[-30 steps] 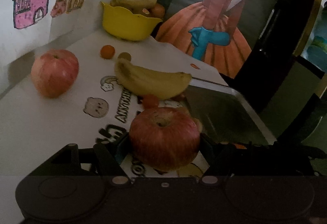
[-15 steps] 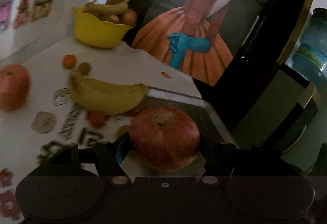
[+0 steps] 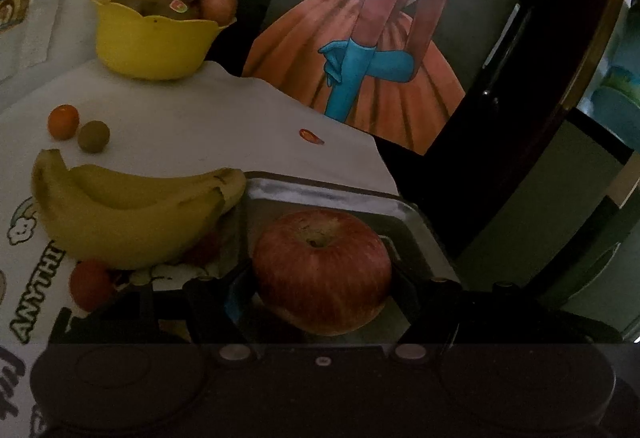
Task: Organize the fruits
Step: 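Carry the apple into the metal tray with the left tool while the right tool drops the orange fruit there, then open both tools and withdraw them from the metal tray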
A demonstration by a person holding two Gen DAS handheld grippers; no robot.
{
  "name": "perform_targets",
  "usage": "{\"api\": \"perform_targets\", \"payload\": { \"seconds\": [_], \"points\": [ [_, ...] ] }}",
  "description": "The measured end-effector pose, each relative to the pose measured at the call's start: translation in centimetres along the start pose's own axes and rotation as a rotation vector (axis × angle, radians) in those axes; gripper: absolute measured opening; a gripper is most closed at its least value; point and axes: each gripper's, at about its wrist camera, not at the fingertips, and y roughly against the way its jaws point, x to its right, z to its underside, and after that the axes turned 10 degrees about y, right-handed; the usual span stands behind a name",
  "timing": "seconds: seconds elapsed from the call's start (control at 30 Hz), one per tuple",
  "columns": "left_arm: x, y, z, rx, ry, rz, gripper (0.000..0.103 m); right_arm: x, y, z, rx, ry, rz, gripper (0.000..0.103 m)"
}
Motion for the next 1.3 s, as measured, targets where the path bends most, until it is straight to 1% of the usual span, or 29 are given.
{"api": "perform_targets", "payload": {
  "seconds": [0.13, 0.43, 0.63, 0.67, 0.73, 0.8, 0.87, 0.9, 0.93, 0.97, 1.0, 1.07, 1.13, 1.3],
  "points": [
    [-0.2, -0.6, 0.2, -0.001, -0.012, -0.004, 0.072, 0.5, -0.9, 0.1, -0.028, 0.005, 0.004, 0.034],
    [-0.1, -0.8, 0.5, 0.006, -0.053, -0.024, 0.073, 0.2, -1.2, 0.0, -0.037, 0.024, 0.007, 0.034],
    [0.3, -1.0, 0.7, -0.004, -0.094, -0.036, 0.073, 0.1, -1.2, 0.0, -0.035, 0.032, 0.012, 0.037],
    [0.4, -1.0, 0.7, -0.007, -0.104, -0.038, 0.073, 0.1, -1.1, 0.0, -0.031, 0.029, 0.013, 0.043],
    [0.4, -0.6, 0.8, 0.007, -0.097, -0.021, 0.073, 0.1, -0.9, 0.1, -0.02, 0.023, 0.022, 0.053],
    [0.5, 0.1, 0.6, 0.027, -0.095, 0.002, 0.075, 0.1, -0.3, 0.1, 0.0, 0.018, 0.027, 0.059],
    [0.7, 1.1, 0.5, 0.057, -0.098, 0.013, 0.082, 0.0, 0.3, 0.2, 0.021, 0.012, 0.027, 0.073],
    [0.9, 1.6, 0.5, 0.071, -0.1, 0.018, 0.084, -0.1, 0.8, 0.2, 0.034, 0.012, 0.032, 0.078],
    [1.0, 2.2, 0.5, 0.085, -0.102, 0.024, 0.085, -0.3, 1.2, 0.3, 0.051, 0.014, 0.039, 0.085],
    [1.1, 2.9, 0.6, 0.099, -0.106, 0.033, 0.087, -0.5, 1.8, 0.3, 0.068, 0.016, 0.046, 0.089],
    [1.3, 3.5, 0.6, 0.107, -0.108, 0.036, 0.088, -0.7, 2.3, 0.2, 0.085, 0.019, 0.052, 0.09],
    [1.6, 5.0, 0.9, 0.135, -0.114, 0.036, 0.097, -1.1, 3.4, 0.1, 0.116, 0.025, 0.06, 0.097],
    [1.8, 6.6, 1.3, 0.172, -0.125, 0.039, 0.102, -1.6, 4.7, 0.0, 0.146, 0.028, 0.064, 0.102],
    [2.0, 11.0, 2.2, 0.242, -0.154, 0.03, 0.102, -3.6, 7.9, 0.1, 0.219, 0.06, 0.07, 0.103]
  ]
}}
